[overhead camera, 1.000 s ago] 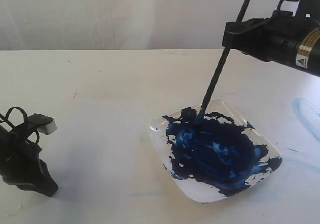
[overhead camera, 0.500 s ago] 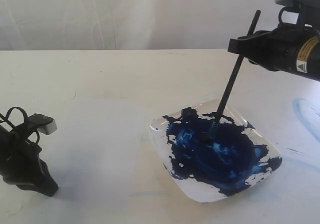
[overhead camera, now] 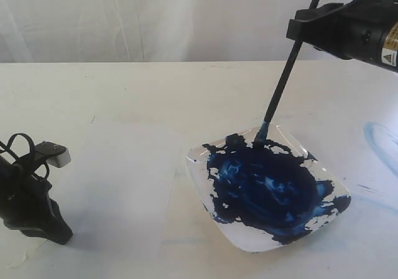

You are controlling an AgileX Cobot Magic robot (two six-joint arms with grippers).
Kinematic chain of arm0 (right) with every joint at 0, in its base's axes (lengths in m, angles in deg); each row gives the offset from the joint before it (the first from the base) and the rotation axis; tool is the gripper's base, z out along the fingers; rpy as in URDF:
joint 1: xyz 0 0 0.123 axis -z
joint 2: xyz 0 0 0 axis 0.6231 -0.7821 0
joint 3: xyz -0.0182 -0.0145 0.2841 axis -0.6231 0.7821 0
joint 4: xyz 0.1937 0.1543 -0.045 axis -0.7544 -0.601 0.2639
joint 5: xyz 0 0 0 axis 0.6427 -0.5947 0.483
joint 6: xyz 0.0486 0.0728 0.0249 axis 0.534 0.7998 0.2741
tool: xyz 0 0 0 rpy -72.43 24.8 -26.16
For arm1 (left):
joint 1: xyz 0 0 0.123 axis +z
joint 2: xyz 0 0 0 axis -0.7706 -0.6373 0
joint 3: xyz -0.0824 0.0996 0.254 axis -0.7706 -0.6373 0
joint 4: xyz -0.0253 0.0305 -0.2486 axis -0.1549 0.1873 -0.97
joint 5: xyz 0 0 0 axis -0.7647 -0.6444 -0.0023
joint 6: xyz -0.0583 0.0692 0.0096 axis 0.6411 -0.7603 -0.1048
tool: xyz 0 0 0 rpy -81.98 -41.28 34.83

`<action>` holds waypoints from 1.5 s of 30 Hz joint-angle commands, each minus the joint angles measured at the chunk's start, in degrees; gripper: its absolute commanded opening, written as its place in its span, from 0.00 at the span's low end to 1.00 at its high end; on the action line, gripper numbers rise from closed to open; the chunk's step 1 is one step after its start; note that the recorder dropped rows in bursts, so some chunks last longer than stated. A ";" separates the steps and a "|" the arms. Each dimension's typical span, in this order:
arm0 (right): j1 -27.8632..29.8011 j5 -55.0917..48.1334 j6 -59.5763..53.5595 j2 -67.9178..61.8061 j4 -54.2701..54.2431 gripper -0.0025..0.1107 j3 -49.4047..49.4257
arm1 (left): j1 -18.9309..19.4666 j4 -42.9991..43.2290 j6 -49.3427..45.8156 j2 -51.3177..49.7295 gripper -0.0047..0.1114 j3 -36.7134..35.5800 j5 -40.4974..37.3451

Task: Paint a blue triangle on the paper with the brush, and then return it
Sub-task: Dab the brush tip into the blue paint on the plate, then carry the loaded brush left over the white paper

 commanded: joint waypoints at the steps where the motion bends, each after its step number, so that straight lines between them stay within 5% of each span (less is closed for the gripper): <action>1: -0.04 0.29 -0.58 1.29 0.29 0.02 -0.18 | 0.26 -0.17 0.00 0.09 0.04 -0.40 -0.99; 5: -0.04 -7.02 -0.58 0.27 3.09 0.02 -0.18 | 0.26 -0.17 0.00 0.09 0.04 -0.40 -0.99; 18: -0.04 -3.78 -0.58 0.17 4.30 0.02 -0.18 | 0.26 -0.17 0.00 0.09 0.04 -0.40 -0.99; 31: -0.43 8.72 -0.44 0.27 4.30 0.02 -0.48 | 0.26 -0.17 0.00 0.09 0.04 -0.40 -0.89; 45: -13.35 4.15 -0.36 -0.25 3.84 0.02 -8.44 | 0.26 -0.17 0.00 0.09 0.04 -0.40 -0.78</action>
